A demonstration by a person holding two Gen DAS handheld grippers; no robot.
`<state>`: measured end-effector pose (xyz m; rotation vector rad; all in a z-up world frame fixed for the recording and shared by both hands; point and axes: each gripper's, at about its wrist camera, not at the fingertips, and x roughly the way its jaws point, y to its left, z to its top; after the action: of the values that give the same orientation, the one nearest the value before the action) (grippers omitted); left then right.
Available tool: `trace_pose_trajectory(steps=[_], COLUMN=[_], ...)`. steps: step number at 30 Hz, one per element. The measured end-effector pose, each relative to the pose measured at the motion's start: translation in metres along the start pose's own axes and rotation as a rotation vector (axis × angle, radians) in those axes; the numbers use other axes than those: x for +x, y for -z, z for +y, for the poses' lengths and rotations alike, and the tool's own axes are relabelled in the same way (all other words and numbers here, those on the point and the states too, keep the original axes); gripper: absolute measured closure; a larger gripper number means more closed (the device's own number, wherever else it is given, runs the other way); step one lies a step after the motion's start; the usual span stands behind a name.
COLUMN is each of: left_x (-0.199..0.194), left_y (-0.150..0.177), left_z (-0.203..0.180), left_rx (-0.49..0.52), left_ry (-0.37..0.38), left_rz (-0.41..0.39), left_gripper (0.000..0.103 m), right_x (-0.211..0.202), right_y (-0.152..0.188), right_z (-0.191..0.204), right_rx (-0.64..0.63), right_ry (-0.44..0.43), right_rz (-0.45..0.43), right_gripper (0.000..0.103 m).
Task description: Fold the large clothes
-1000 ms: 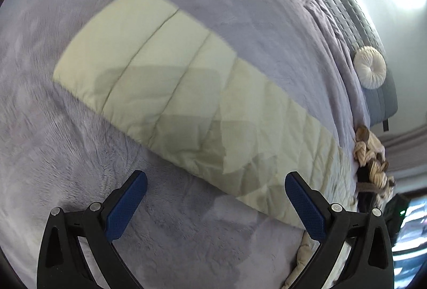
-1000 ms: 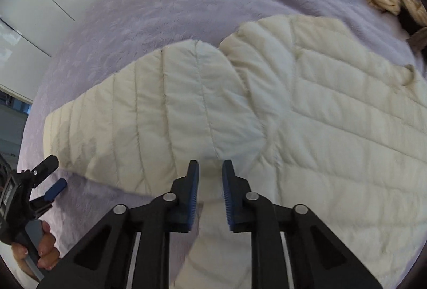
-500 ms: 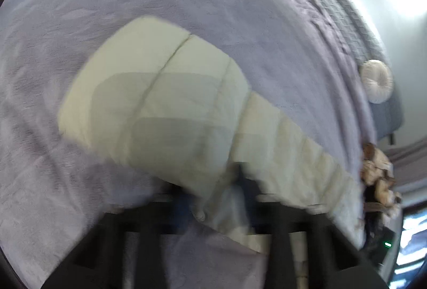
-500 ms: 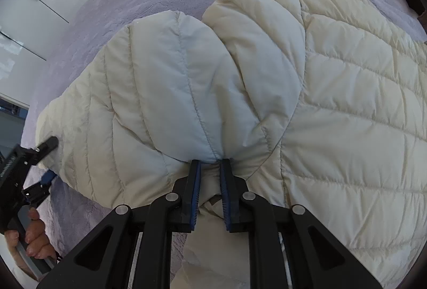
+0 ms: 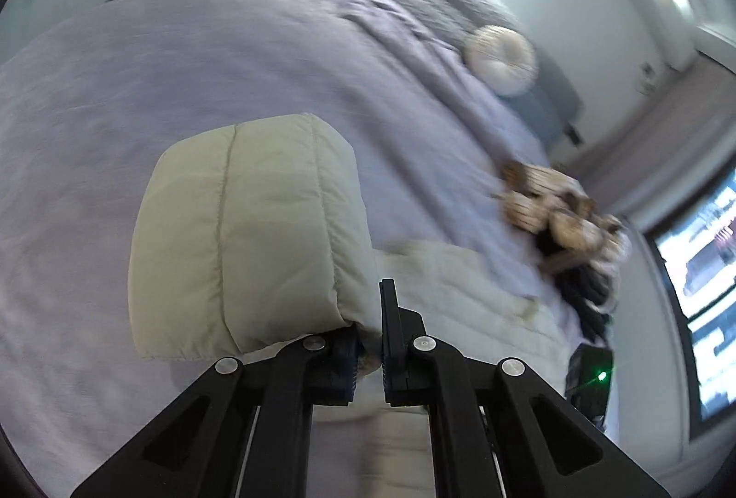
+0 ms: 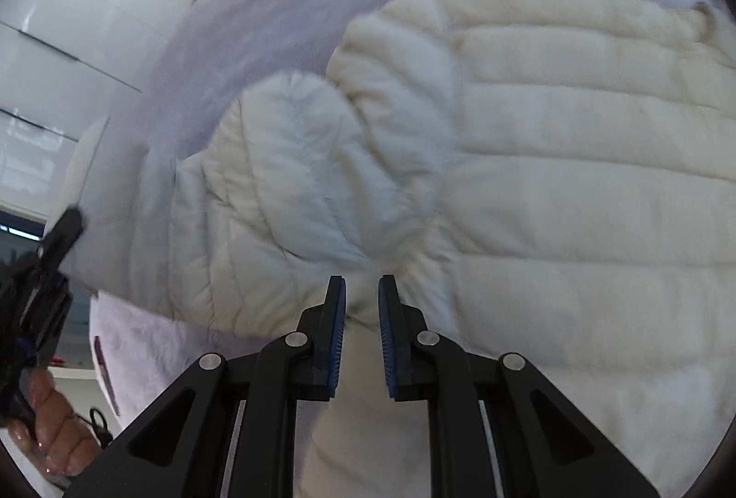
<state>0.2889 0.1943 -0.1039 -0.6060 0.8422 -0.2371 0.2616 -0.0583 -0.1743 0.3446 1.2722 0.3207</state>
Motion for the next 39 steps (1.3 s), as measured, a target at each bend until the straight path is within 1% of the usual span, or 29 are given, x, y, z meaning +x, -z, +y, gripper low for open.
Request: trace_pose_trajectory(steps=[1, 3, 4, 5, 6, 7, 9, 11, 14, 16, 19, 21, 23, 24, 25, 26, 27, 28, 31, 33, 36, 37, 38, 39], left_x=[0.001, 0.015, 0.028, 0.04, 0.056, 0.065, 0.091, 0.119, 0.149, 0.167, 0.182, 0.186, 0.18, 0.177, 0.174, 0.17, 0.166, 0.16, 0.152, 0.142, 0.104, 0.089, 0.081, 0.072], left_y=[0.008, 0.015, 0.023, 0.029, 0.038, 0.046, 0.066, 0.091, 0.124, 0.147, 0.172, 0.183, 0.191, 0.193, 0.194, 0.194, 0.196, 0.197, 0.197, 0.194, 0.181, 0.17, 0.161, 0.147], left_z=[-0.016, -0.051, -0.077, -0.094, -0.115, -0.127, -0.158, -0.187, -0.216, -0.229, -0.24, -0.246, -0.24, -0.24, -0.24, -0.24, -0.241, -0.243, -0.241, -0.239, -0.227, -0.216, -0.208, -0.194], left_rx=[0.023, 0.09, 0.148, 0.186, 0.228, 0.253, 0.323, 0.424, 0.511, 0.59, 0.694, 0.739, 0.762, 0.768, 0.766, 0.766, 0.775, 0.794, 0.787, 0.777, 0.735, 0.703, 0.679, 0.648], left_ry=[0.025, 0.055, 0.058, 0.062, 0.068, 0.069, 0.063, -0.004, -0.055, -0.094, -0.147, -0.184, -0.196, -0.197, -0.188, -0.192, -0.207, -0.223, -0.218, -0.185, -0.112, -0.098, -0.11, -0.159], left_rz=[0.011, 0.042, 0.065, 0.086, 0.124, 0.148, 0.204, 0.266, 0.351, 0.39, 0.417, 0.428, 0.413, 0.409, 0.416, 0.406, 0.371, 0.339, 0.367, 0.364, 0.307, 0.279, 0.254, 0.211], left_gripper=[0.094, 0.094, 0.094, 0.094, 0.094, 0.094, 0.094, 0.094, 0.094, 0.094, 0.094, 0.094, 0.093, 0.078, 0.045, 0.03, 0.02, 0.02, 0.02, 0.02, 0.02, 0.02, 0.02, 0.02], right_x=[-0.013, -0.038, -0.05, -0.063, -0.08, -0.088, -0.106, -0.122, -0.141, -0.148, -0.153, -0.156, -0.158, -0.16, -0.16, -0.163, -0.165, -0.166, -0.166, -0.168, -0.169, -0.167, -0.164, -0.163], right_y=[0.002, 0.006, 0.008, 0.012, 0.018, 0.022, 0.034, 0.041, 0.054, 0.06, 0.063, 0.067, 0.069, 0.07, 0.069, 0.071, 0.075, 0.074, 0.07, 0.07, 0.064, 0.058, 0.052, 0.049], right_z=[-0.009, -0.032, -0.043, -0.058, -0.07, -0.085, -0.112, -0.139, -0.174, -0.197, -0.218, -0.23, -0.238, -0.24, -0.242, -0.245, -0.248, -0.249, -0.248, -0.246, -0.233, -0.222, -0.21, -0.201], right_rx=[0.005, 0.032, 0.052, 0.075, 0.099, 0.122, 0.167, 0.209, 0.252, 0.281, 0.319, 0.34, 0.357, 0.36, 0.363, 0.363, 0.364, 0.365, 0.357, 0.346, 0.293, 0.251, 0.206, 0.168], right_ry=[0.009, 0.029, 0.04, 0.052, 0.064, 0.077, 0.111, 0.144, 0.174, 0.186, 0.19, 0.187, 0.185, 0.185, 0.187, 0.188, 0.189, 0.193, 0.197, 0.198, 0.196, 0.201, 0.209, 0.218], right_rz=[-0.016, -0.048, -0.064, -0.079, -0.095, -0.108, -0.127, -0.145, -0.162, -0.164, -0.166, -0.169, -0.172, -0.174, -0.174, -0.176, -0.178, -0.178, -0.179, -0.178, -0.179, -0.179, -0.181, -0.184], right_gripper=[0.088, 0.088, 0.088, 0.088, 0.088, 0.088, 0.088, 0.088, 0.088, 0.088, 0.088, 0.088, 0.088, 0.088, 0.088, 0.088, 0.086, 0.086, 0.086, 0.086, 0.085, 0.083, 0.067, 0.039])
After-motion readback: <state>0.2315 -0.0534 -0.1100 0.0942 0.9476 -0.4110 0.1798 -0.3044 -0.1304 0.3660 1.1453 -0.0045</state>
